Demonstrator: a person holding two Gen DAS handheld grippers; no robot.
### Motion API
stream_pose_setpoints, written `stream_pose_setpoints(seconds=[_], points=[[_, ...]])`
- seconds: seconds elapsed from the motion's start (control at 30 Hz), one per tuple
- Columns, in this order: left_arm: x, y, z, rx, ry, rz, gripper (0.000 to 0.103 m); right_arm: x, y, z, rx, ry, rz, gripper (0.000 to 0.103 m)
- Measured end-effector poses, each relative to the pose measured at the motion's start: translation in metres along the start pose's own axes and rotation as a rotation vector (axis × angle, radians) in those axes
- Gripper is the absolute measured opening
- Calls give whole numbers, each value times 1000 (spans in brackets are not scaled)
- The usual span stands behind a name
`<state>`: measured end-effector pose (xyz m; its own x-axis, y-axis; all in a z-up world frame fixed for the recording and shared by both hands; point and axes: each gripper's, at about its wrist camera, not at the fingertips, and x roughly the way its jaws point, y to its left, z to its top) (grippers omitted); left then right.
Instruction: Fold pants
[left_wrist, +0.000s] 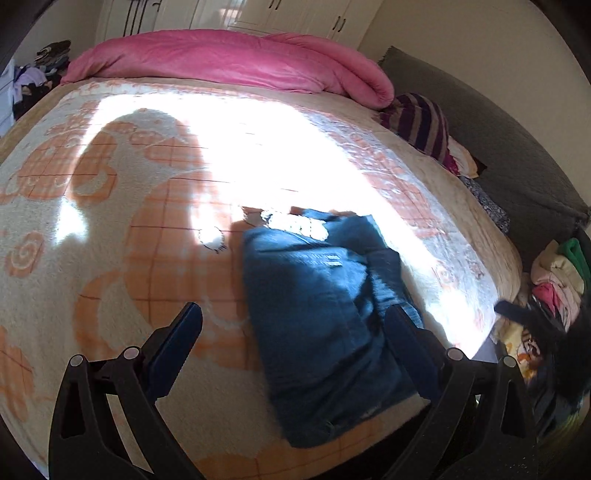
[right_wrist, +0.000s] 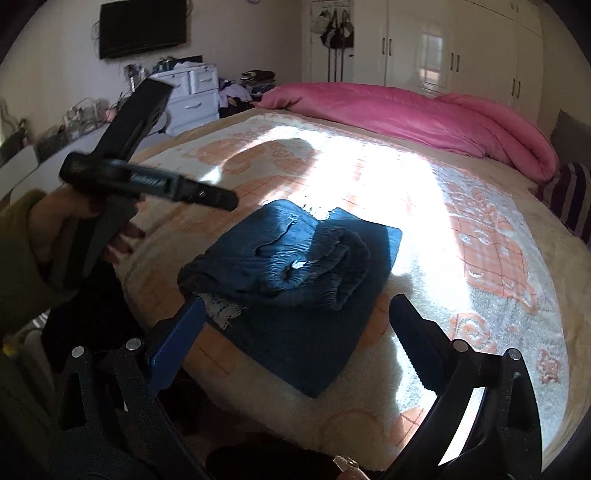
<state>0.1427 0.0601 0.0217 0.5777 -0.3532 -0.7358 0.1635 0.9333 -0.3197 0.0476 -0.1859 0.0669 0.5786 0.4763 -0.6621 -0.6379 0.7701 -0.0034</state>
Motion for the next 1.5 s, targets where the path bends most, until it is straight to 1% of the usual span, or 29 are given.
stream_pose_setpoints(seconds=[0.13, 0.23, 0.27, 0.3, 0.33, 0.37, 0.47, 0.6, 0.63, 0.7, 0.73, 0.77, 0.8, 0.87, 0.9, 0.97, 1.07, 1.17, 1.3, 1.33, 1.43, 1.5], points=[[9, 11, 16, -4, 32, 12, 99, 15, 29, 7, -113, 20, 34, 94], [21, 14, 25, 5, 75, 2, 99, 28, 41, 16, -141, 29, 109, 94], [26, 15, 28, 6, 83, -1, 99, 32, 45, 19, -150, 28, 130, 91], [29, 15, 29, 8, 90, -1, 99, 38, 49, 23, -165, 32, 152, 87], [34, 14, 31, 10, 106, -2, 99, 44, 52, 24, -178, 47, 170, 77], [37, 13, 32, 12, 114, -12, 99, 51, 55, 26, -194, 66, 174, 69], [46, 6, 32, 36, 143, -33, 99, 70, 62, 28, -235, 111, 168, 61], [58, -4, 27, 67, 176, -36, 99, 83, 70, 26, -298, 133, 169, 55], [62, -6, 25, 70, 183, -41, 99, 86, 71, 24, -310, 139, 161, 48], [67, -9, 22, 83, 197, -49, 98, 89, 70, 20, -305, 137, 184, 33], [71, -11, 19, 95, 206, -51, 98, 87, 69, 19, -296, 126, 215, 19], [74, -13, 17, 109, 214, -51, 97, 84, 68, 18, -286, 117, 237, 11], [78, -15, 15, 126, 222, -51, 96, 80, 68, 16, -283, 111, 245, 9], [80, -18, 11, 142, 233, -55, 72, 70, 68, 12, -281, 112, 258, 4], [79, -19, 10, 150, 228, -50, 67, 65, 68, 10, -281, 119, 264, 3], [78, -17, 9, 148, 227, -64, 67, 59, 66, 2, -276, 134, 260, 3], [81, -9, 7, 116, 235, -82, 67, 60, 63, -9, -258, 164, 250, 3], [86, -8, 5, 119, 240, -74, 67, 66, 62, -16, -214, 182, 250, 3], [88, -12, 3, 143, 240, -57, 67, 68, 67, -18, -236, 181, 227, 3], [88, -13, 3, 146, 239, -52, 69, 68, 66, -18, -240, 184, 225, 3], [90, -16, 2, 151, 227, -37, 71, 65, 69, -20, -265, 184, 208, 3], [90, -18, 1, 157, 216, -29, 74, 61, 70, -20, -251, 185, 210, 5]])
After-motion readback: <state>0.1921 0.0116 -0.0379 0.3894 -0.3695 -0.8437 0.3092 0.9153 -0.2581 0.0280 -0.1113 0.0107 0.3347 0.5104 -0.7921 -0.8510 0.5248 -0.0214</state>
